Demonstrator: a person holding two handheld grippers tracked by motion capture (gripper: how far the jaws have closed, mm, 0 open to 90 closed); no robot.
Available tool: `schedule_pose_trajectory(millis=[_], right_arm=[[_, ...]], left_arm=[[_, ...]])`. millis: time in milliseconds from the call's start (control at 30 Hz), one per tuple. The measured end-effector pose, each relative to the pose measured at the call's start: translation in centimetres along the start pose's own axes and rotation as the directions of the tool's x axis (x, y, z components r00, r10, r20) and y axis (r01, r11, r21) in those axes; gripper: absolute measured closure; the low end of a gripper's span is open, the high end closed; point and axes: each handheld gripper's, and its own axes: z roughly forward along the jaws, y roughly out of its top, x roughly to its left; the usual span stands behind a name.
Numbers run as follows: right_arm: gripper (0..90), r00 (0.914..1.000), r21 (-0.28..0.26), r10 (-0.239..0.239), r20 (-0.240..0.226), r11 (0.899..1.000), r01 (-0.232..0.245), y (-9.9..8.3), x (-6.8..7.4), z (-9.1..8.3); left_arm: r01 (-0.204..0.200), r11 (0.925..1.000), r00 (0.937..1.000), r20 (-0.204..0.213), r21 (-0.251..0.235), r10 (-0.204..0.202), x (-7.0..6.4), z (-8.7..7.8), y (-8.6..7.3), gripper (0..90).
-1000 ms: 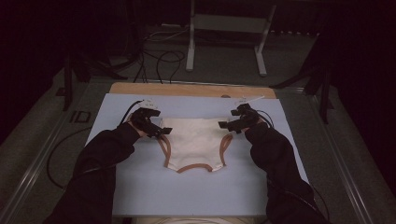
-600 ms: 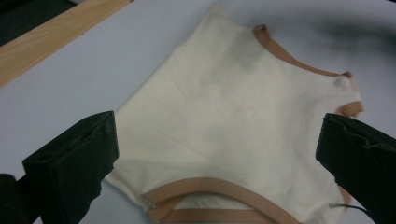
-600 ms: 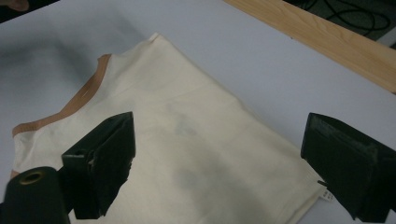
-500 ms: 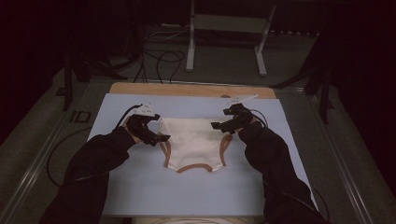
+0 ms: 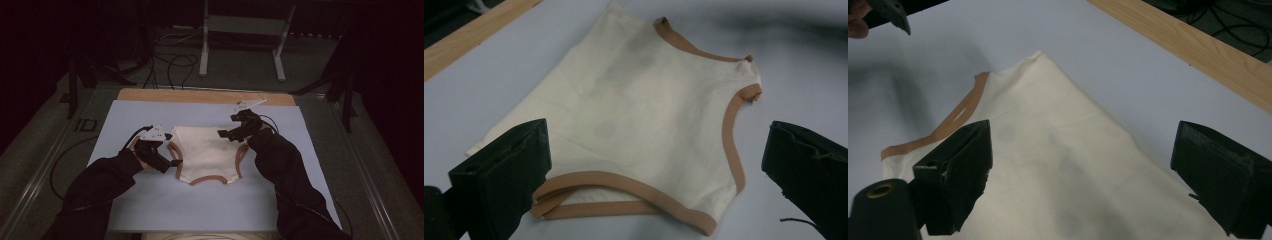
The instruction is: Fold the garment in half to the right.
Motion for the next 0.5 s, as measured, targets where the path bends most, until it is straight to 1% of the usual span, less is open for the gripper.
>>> schedule_pose_trajectory(millis=[67,100,133,200,233,267,333,400,433,500], right_arm=[[9.5,1.0,-0.002,-0.004,-0.007,1.0,0.004,0.3,0.2,0.2],[9.5,0.9999,-0.001,-0.008,-0.01,1.0,0.008,0.4,0.3,0.3],[9.5,0.9998,0.001,-0.013,-0.014,1.0,0.013,0.6,0.5,0.5],[9.5,0.9997,0.004,-0.019,-0.017,1.0,0.019,0.9,0.6,0.8],[9.5,0.9996,0.005,-0.022,-0.017,1.0,0.023,1.1,0.7,0.9],[9.5,0.9995,0.001,-0.024,-0.019,1.0,0.024,1.3,0.8,1.2],[9.5,0.9991,-0.007,-0.031,-0.027,0.999,0.031,1.7,1.1,1.5],[9.5,0.999,-0.011,-0.033,-0.03,0.999,0.033,2.0,1.3,1.9],[9.5,0.9989,-0.012,-0.033,-0.034,0.999,0.033,2.2,1.4,2.1],[9.5,0.9983,-0.01,-0.043,-0.04,0.999,0.043,2.5,1.8,2.5]], left_arm=[[-0.011,0.9999,0.9999,0.005,-0.003,0.011,-0.5,0.0,-0.1,0.0],[-0.023,0.9997,0.9996,0.016,-0.004,0.023,-1.0,0.0,-0.1,0.0],[-0.023,0.9997,0.9996,0.018,-0.004,0.023,-1.1,0.0,-0.2,0.1],[-0.036,0.9993,0.9989,0.031,-0.003,0.036,-1.6,0.1,-0.3,0.1],[-0.036,0.9994,0.9986,0.04,0.002,0.036,-1.8,0.2,-0.4,0.0],[-0.034,0.9994,0.9987,0.039,0.004,0.033,-1.9,0.3,-0.5,0.1],[-0.04,0.9992,0.9977,0.054,0.005,0.04,-2.3,0.4,-0.7,0.1],[-0.052,0.9986,0.9968,0.061,0.01,0.051,-2.8,0.7,-0.9,0.1],[-0.064,0.9978,0.9956,0.069,0.015,0.063,-3.1,0.8,-1.0,0.1],[-0.078,0.9967,0.9941,0.077,0.019,0.077,-3.6,1.0,-1.1,0.1]])
